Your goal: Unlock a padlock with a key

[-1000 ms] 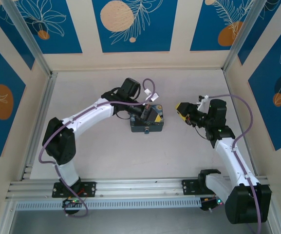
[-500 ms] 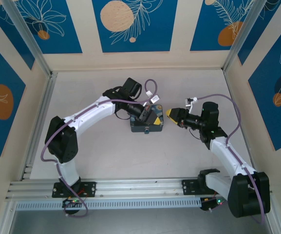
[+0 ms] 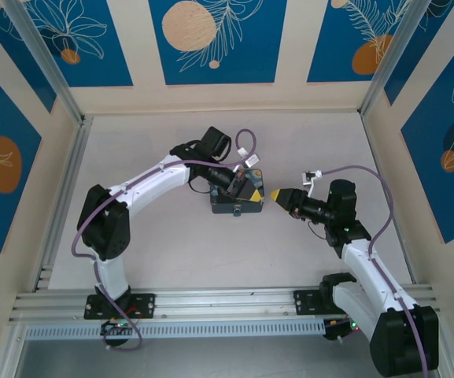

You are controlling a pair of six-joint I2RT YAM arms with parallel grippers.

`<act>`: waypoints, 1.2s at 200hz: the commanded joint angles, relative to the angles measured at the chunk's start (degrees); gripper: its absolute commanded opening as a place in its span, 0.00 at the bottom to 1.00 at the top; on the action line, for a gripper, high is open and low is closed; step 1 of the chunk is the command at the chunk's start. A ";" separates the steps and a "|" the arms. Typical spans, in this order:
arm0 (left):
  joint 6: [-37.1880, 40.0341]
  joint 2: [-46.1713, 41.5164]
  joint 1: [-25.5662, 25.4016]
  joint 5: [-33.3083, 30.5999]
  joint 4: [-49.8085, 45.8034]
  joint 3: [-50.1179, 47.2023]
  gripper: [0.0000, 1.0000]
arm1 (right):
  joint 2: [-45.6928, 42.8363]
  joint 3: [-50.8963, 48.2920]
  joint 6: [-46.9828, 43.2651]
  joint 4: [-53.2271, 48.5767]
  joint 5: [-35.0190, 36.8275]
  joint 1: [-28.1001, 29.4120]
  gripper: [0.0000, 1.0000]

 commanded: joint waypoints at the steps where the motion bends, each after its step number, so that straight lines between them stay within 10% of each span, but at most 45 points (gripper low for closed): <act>1: 0.24 0.45 0.10 1.43 -0.34 2.20 0.00 | -1.66 2.85 -1.56 -2.92 1.81 2.33 0.43; 143: -0.44 1.25 0.11 1.14 0.21 3.02 0.00 | 3.26 7.84 -4.86 -8.00 8.36 7.17 0.41; 240: 0.29 0.81 0.11 0.38 -0.24 2.63 0.00 | -1.01 5.50 0.12 -13.39 8.93 -5.31 0.35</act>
